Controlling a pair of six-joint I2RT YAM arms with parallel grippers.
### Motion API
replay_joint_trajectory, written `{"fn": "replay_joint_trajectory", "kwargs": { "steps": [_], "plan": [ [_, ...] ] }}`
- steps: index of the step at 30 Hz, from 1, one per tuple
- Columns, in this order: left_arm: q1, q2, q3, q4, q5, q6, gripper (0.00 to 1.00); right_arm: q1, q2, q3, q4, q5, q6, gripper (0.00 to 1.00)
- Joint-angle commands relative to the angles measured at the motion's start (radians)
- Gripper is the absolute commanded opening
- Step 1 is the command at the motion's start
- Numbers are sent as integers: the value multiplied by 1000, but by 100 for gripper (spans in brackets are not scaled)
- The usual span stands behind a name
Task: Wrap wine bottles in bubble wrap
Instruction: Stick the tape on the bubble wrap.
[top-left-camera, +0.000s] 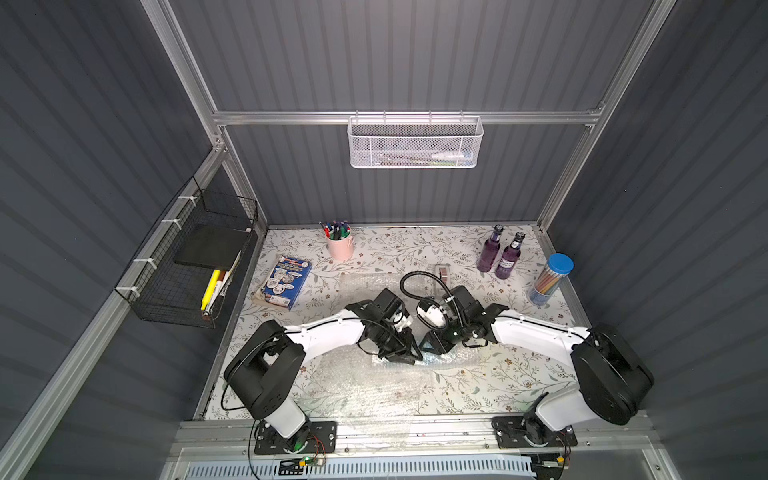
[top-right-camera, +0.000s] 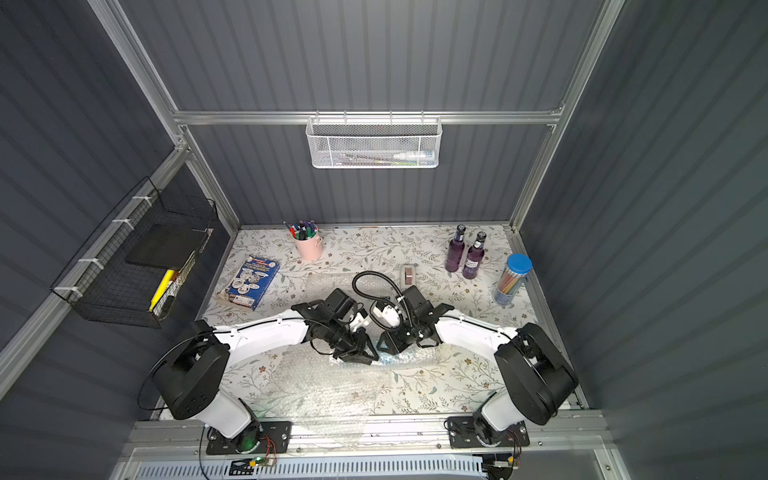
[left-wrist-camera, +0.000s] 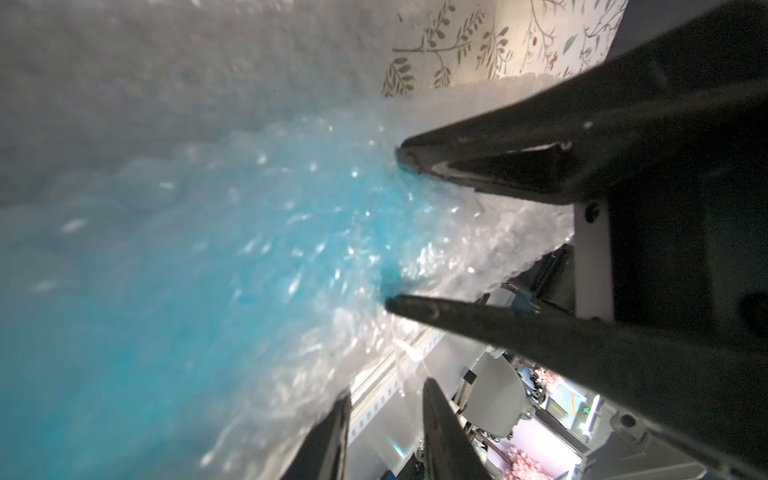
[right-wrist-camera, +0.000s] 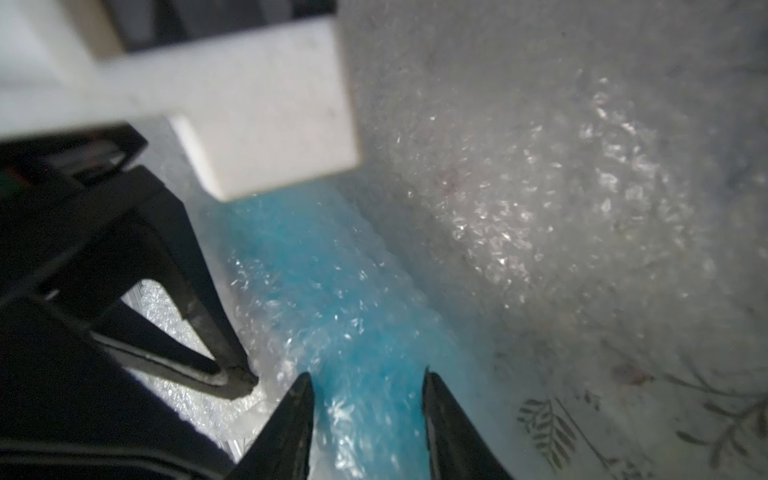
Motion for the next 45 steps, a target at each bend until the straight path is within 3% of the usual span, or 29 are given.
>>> {"fn": "replay_joint_trajectory", "kwargs": {
  "steps": [1, 5, 8, 11, 19, 27, 33, 45],
  "plan": [
    [0, -37, 86, -182, -74, 81, 34, 16, 36, -24, -55, 15, -4, 44],
    [0, -70, 135, -189, -103, 79, 29, 17, 32, -22, -58, 7, -9, 44],
    [-2, -92, 52, 59, -48, -56, 15, 17, 26, -22, -62, 6, -9, 45],
    [-2, -103, 10, 128, -66, -79, 6, 17, 25, -23, -63, 4, -9, 44],
    [-17, -63, -119, 375, -19, -151, 0, 15, 16, -28, -61, 0, 0, 44],
    [-41, -22, -160, 393, -6, -138, 0, 11, 10, -34, -62, 4, 7, 44],
    [-48, -14, -180, 249, -80, -66, 0, 5, 1, -33, -63, 14, 9, 44],
    [-60, 18, -160, 151, -180, 7, 0, 2, 6, -18, -70, -9, 10, 44]
  ]
}}
